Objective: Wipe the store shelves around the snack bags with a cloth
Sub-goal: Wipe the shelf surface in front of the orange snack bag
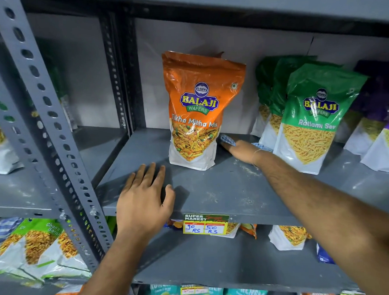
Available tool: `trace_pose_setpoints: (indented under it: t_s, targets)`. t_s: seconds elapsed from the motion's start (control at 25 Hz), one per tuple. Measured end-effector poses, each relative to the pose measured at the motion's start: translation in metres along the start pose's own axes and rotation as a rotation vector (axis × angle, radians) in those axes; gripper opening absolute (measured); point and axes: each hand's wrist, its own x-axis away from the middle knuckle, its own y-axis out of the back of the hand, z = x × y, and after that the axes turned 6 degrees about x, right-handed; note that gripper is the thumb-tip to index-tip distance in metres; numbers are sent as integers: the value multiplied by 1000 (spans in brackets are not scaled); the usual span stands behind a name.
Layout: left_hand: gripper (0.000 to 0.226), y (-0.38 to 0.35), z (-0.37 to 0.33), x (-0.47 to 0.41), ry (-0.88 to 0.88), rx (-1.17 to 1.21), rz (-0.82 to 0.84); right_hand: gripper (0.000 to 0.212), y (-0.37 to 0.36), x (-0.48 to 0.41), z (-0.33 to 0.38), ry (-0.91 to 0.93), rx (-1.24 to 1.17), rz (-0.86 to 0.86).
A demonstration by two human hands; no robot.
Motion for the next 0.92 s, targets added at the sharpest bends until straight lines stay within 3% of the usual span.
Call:
trace_pose_setpoints:
  t_s: [0.12,0.24,0.32,0.44,0.56,0.64,0.72,0.84,0.92]
  targets:
    - [62,0,1,1,-1,10,-4,50,-10,12,-3,106,57,-7]
    - [61,1,0,1,7,26,-15,51,-19,58,-13,296,-37,16]
    - [61,1,-1,1,9,32,-23,48,-20,84,-19,324,-132,48]
    - [62,3,-1,1,9,33,-10,39,-13,89,-14,198,-292,-1]
    - [63,3,-1,2,6,34,-7,36,4,57,4,5,-597,-336]
    - [62,2,-1,1,9,38,-12,33,17,25,9,-87,-537,-441]
    - [63,1,0,1,10,33,-9,37,14,-3,8,-112,-339,-309]
    - [63,-1,0,0,20,38,-2,51,-4,-14,4,8,6,-122]
    - [64,-1,0,0,23,43,-5,53,-7,-7,0,41,49,-63]
